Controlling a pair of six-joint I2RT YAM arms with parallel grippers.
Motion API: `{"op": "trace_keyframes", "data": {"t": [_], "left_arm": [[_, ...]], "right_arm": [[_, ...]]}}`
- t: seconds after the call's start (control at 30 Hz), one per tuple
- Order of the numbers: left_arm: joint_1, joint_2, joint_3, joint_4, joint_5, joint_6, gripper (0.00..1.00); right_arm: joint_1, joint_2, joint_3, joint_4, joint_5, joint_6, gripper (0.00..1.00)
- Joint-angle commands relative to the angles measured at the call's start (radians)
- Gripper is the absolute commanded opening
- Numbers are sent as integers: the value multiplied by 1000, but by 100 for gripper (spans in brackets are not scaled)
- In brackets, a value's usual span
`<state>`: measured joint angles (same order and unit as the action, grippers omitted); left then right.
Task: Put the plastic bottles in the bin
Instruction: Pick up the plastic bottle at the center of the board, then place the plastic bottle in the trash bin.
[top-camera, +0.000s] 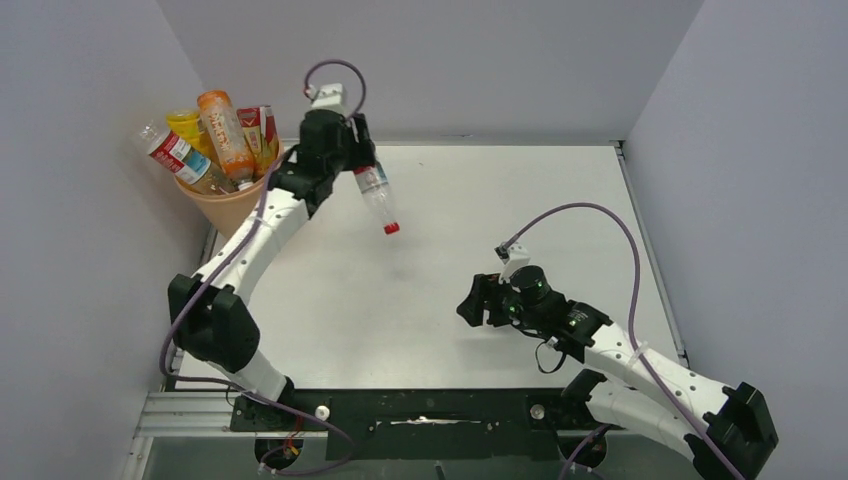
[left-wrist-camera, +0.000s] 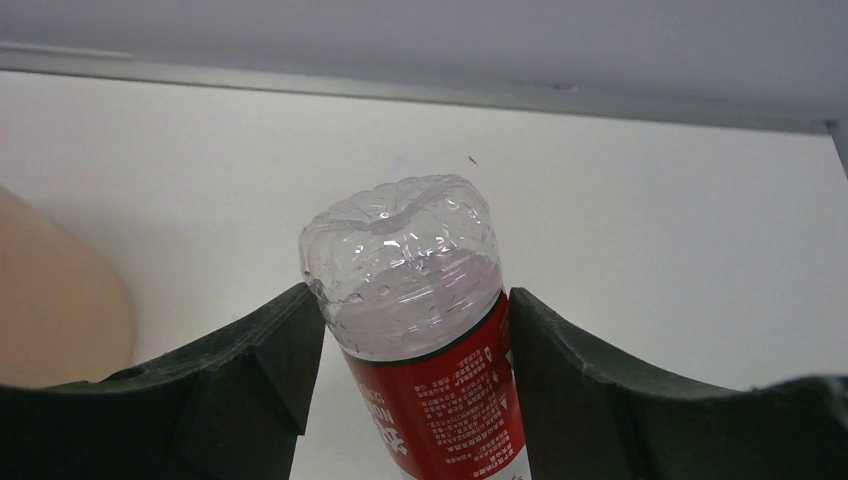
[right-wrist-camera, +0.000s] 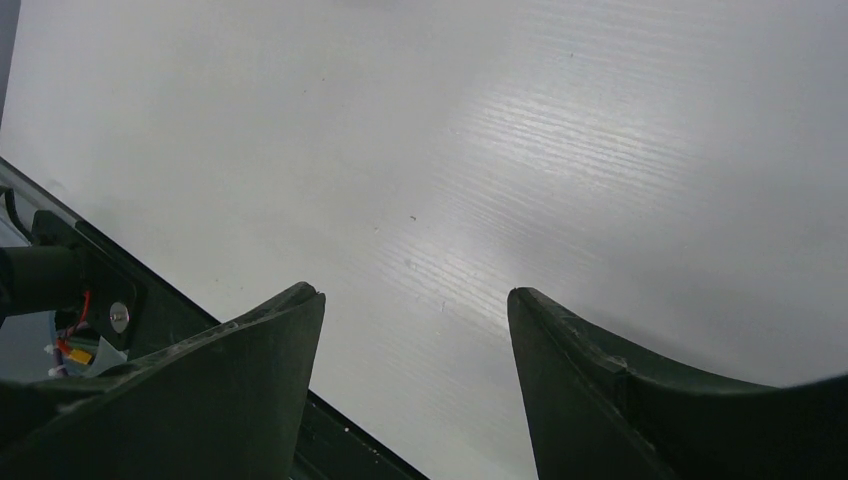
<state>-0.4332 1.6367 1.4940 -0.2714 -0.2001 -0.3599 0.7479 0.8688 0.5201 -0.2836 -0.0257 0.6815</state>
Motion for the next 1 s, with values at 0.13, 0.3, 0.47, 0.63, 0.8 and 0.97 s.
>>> {"op": "trace_keyframes", "data": {"t": [0.13, 0.3, 0.47, 0.63, 0.8, 0.97], "left_arm": [[212, -140, 229, -14, 60, 140, 44], [250, -184, 269, 31, -5, 264, 45], [253, -241, 210, 156, -115, 395, 45], [257, -288, 105, 325, -227, 524, 46], [285, -288, 40, 487, -294, 641, 46], [345, -281, -16, 620, -305, 688, 46]], "right_arm": [[4, 49, 27, 97, -7, -7, 69], [3, 81, 24, 124, -33, -12, 70], [2, 94, 18, 141, -54, -11, 70], [2, 93, -1, 162, -69, -1, 70], [3, 94, -15, 178, -83, 14, 70], [3, 84, -24, 175, -88, 20, 70]]}}
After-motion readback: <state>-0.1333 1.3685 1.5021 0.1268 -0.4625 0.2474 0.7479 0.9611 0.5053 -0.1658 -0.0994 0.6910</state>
